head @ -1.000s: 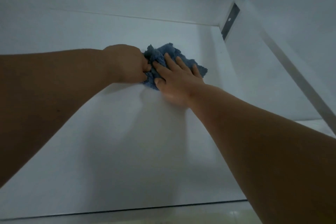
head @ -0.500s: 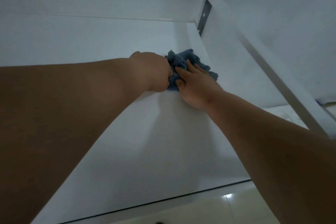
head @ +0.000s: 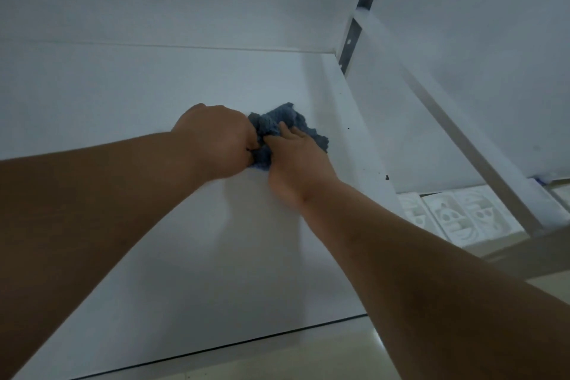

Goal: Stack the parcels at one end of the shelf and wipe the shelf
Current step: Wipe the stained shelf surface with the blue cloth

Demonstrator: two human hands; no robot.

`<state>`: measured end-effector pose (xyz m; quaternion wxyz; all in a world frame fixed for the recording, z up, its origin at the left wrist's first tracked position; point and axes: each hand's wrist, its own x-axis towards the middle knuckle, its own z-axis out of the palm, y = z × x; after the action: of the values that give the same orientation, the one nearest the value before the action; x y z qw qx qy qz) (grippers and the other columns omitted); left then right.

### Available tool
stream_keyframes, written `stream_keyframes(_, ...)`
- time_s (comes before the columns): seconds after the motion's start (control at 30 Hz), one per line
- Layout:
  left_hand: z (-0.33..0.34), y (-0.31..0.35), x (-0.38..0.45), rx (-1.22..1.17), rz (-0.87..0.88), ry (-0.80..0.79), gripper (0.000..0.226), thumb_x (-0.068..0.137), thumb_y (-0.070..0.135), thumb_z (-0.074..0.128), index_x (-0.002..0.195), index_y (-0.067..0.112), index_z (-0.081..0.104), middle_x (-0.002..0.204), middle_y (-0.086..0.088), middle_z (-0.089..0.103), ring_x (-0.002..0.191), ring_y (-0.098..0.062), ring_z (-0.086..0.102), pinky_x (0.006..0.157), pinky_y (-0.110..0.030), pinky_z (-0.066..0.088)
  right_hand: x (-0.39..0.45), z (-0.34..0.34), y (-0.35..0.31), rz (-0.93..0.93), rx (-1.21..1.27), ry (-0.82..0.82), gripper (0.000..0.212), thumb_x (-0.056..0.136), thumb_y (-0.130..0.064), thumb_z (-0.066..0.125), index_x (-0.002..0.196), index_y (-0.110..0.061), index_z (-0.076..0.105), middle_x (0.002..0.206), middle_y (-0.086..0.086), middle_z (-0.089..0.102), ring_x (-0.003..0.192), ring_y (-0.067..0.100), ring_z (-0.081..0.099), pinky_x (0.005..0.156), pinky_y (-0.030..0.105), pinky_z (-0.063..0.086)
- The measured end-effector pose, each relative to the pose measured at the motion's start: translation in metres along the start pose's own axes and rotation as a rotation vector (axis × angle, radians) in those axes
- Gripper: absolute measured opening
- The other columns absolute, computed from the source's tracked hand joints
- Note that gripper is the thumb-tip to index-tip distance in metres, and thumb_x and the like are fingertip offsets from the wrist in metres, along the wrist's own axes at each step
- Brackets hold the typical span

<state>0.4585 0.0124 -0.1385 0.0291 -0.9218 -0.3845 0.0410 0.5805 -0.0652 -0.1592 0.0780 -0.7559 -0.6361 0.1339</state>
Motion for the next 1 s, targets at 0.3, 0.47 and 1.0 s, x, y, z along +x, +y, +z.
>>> stream_keyframes(0.3,0.002,-0.001,-0.001,0.059,-0.004,0.005,0.027,0.093,0.035,0.047,0.11,0.039,0.068,0.1,0.005,0.068,0.091,-0.021,0.061,0.072,-0.027,0.037,0.008,0.003,0.014,-0.103,0.009,-0.018,0.052,0.101,-0.021,0.035,0.152,-0.027,0.027,0.163,-0.001,0.008,0.151,0.019,0.005,0.122,0.037,0.011)
stream_keyframes(0.47,0.002,0.013,0.028,0.094,-0.017,-0.02,0.028,0.097,0.036,0.042,0.114,0.036,0.064,0.101,0.002,0.063,0.082,-0.019,0.05,0.071,-0.03,0.033,0.033,-0.007,0.039,-0.071,-0.031,-0.017,0.057,0.098,-0.018,0.036,0.153,-0.029,0.023,0.164,-0.002,0.005,0.151,0.019,0.004,0.122,0.039,0.011)
stream_keyframes(1.0,0.001,0.051,0.146,0.086,-0.042,-0.128,0.03,0.094,0.031,0.05,0.119,0.023,0.062,0.111,-0.003,0.061,0.1,-0.027,0.057,0.085,-0.04,0.045,0.103,-0.035,0.104,0.11,-0.181,-0.037,0.061,0.093,-0.02,0.044,0.152,-0.022,0.027,0.159,0.005,0.019,0.147,0.029,0.018,0.117,0.048,0.026)
